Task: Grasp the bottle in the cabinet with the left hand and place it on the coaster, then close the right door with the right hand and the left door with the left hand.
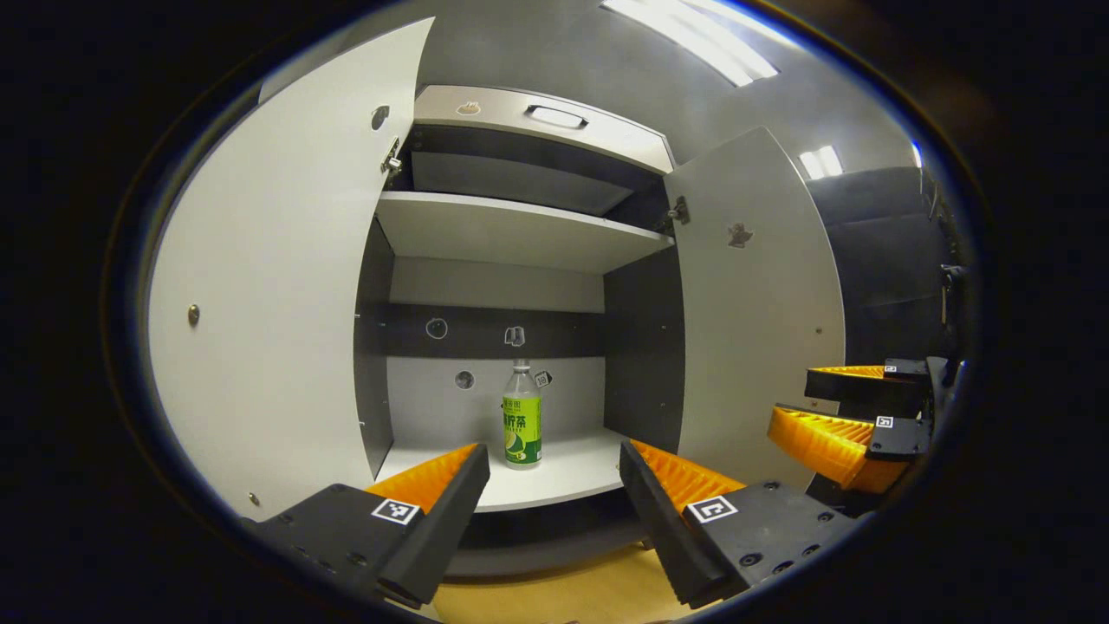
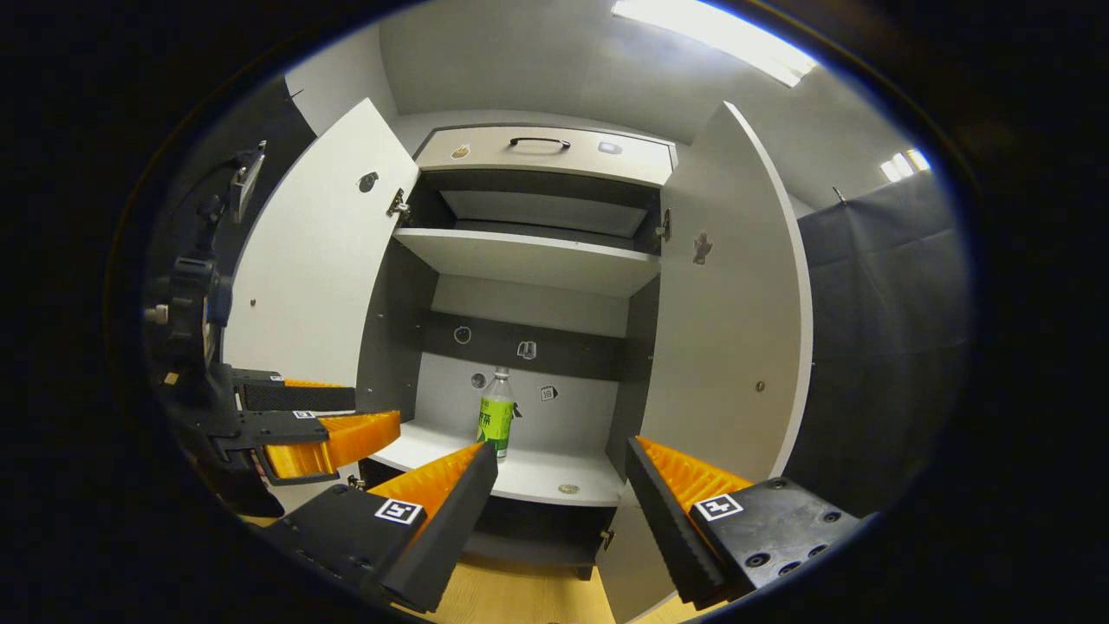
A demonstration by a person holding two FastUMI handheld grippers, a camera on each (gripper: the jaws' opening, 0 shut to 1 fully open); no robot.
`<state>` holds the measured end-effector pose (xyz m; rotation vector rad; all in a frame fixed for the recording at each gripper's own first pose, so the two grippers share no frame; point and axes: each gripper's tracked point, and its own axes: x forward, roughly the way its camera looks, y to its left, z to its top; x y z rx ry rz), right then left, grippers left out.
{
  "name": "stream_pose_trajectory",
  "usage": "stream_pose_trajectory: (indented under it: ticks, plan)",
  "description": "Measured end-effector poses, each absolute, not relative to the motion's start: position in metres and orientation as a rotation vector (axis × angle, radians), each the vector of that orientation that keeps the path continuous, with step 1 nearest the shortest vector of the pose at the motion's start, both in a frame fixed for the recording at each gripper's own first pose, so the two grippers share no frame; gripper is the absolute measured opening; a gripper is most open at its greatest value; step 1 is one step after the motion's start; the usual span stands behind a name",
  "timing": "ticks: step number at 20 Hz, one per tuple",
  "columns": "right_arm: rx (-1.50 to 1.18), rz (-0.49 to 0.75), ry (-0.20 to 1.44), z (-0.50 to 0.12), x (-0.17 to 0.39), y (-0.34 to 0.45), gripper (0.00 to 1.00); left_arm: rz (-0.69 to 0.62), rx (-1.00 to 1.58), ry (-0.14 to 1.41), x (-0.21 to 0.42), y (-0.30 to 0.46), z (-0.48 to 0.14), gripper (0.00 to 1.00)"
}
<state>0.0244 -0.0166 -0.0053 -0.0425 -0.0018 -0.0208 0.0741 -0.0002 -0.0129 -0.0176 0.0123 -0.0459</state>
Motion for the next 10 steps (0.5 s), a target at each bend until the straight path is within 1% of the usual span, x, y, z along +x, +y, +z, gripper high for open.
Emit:
stream_pose_trajectory:
  ticks: [3,10]
  plan:
    - [-0.006,0.017,0.003,-0.011,0.042,-0.020,0.97,-0.032,0.010,-0.001,0.107,-0.005,-0.013,0.96]
    - [-0.058,0.050,0.001,-0.024,0.070,-0.030,0.98,0.023,0.073,-0.027,0.182,0.007,-0.020,0.96]
